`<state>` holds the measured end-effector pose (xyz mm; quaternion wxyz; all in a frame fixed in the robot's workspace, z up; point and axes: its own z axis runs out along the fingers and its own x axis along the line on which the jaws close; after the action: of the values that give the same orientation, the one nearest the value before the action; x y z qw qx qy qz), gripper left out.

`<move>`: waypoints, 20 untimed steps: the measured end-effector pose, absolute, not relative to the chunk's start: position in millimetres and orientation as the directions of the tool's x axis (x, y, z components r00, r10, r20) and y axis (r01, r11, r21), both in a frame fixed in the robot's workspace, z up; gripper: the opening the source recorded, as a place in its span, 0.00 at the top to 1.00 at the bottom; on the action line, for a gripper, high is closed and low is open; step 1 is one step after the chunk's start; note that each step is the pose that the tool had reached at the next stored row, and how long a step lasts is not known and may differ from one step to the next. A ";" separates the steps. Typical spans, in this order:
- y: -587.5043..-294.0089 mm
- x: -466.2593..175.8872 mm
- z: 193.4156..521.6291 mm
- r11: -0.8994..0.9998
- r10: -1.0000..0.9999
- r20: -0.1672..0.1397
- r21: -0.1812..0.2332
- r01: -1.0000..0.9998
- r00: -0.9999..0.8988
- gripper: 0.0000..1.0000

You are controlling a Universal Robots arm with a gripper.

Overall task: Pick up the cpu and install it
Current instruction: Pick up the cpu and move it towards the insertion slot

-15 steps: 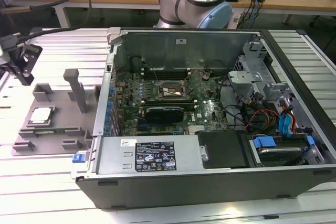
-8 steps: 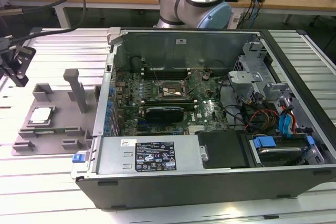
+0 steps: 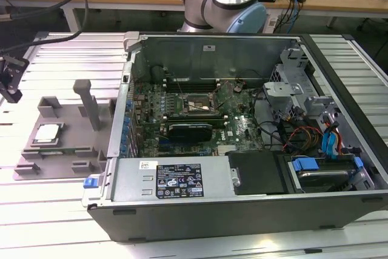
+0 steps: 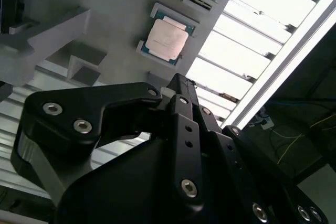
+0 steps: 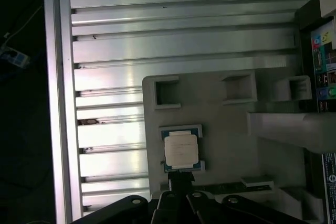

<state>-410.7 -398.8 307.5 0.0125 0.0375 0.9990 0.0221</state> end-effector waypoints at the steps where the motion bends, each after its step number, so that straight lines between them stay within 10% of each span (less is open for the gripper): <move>1: -398.9 -410.8 305.8 0.996 0.075 -0.023 0.045 0.074 -0.997 0.89; 20: -398.8 -397.7 273.9 0.996 0.075 -0.023 0.045 0.074 -0.997 0.89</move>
<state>-397.7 -398.8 273.9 0.0124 0.0375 0.9990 0.0220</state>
